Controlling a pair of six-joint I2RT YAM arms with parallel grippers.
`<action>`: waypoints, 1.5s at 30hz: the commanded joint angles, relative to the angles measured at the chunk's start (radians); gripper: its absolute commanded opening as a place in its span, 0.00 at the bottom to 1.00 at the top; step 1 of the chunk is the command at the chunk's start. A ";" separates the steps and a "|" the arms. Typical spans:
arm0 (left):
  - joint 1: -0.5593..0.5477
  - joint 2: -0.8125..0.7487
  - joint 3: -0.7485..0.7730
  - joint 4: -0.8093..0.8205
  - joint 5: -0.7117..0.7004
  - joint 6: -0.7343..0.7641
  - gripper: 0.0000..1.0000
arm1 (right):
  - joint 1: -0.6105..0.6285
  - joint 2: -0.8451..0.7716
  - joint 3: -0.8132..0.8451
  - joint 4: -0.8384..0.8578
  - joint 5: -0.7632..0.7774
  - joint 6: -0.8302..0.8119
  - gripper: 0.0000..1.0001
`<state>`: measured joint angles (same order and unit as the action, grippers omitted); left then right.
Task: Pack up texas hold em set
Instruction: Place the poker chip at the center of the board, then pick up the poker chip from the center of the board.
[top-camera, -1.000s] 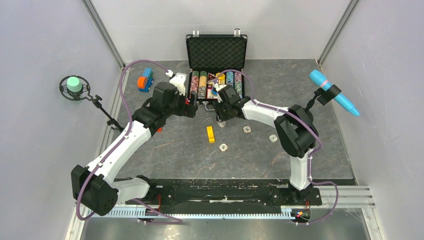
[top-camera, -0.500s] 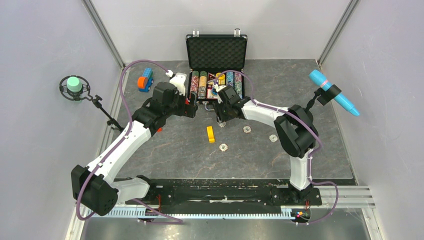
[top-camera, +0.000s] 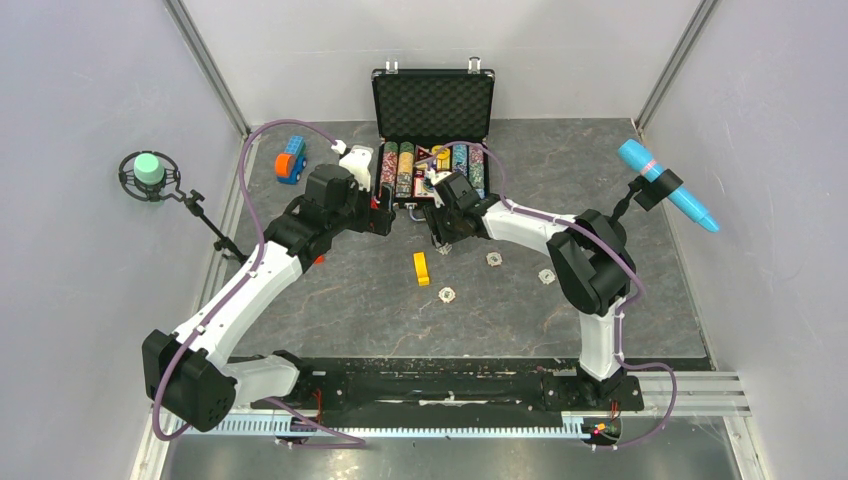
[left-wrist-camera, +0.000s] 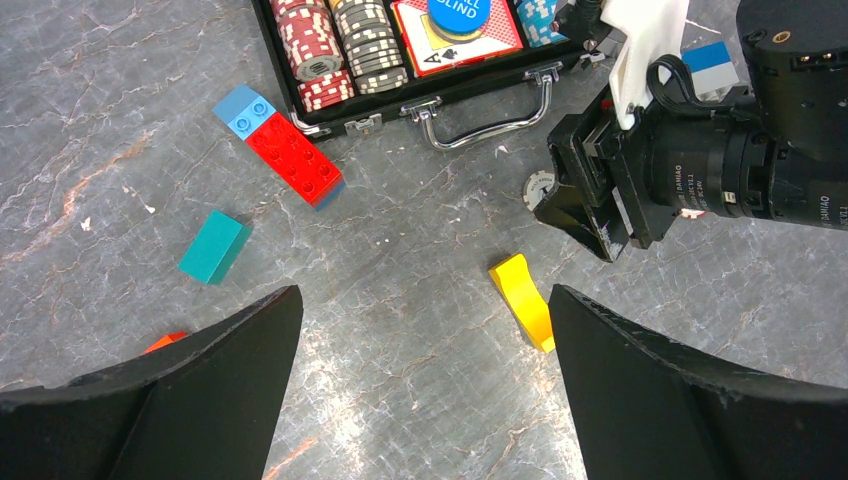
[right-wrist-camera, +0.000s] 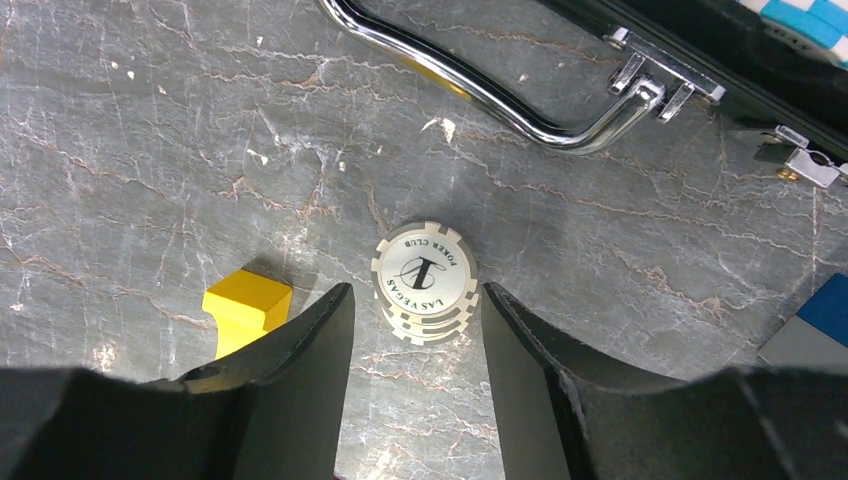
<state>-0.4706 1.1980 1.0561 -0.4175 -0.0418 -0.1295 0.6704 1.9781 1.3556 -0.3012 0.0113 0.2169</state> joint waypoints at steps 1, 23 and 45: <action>0.002 -0.013 -0.004 0.020 0.019 0.055 1.00 | 0.005 -0.018 0.020 0.015 0.009 -0.007 0.53; -0.003 0.003 0.005 0.015 0.034 0.045 1.00 | -0.388 -0.591 -0.619 -0.011 0.150 0.025 0.63; -0.008 0.013 0.005 0.015 0.037 0.044 1.00 | -0.508 -0.609 -0.700 0.002 0.018 -0.009 0.63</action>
<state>-0.4732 1.2049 1.0561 -0.4183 -0.0193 -0.1295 0.1661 1.3750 0.6632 -0.3195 0.0544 0.2260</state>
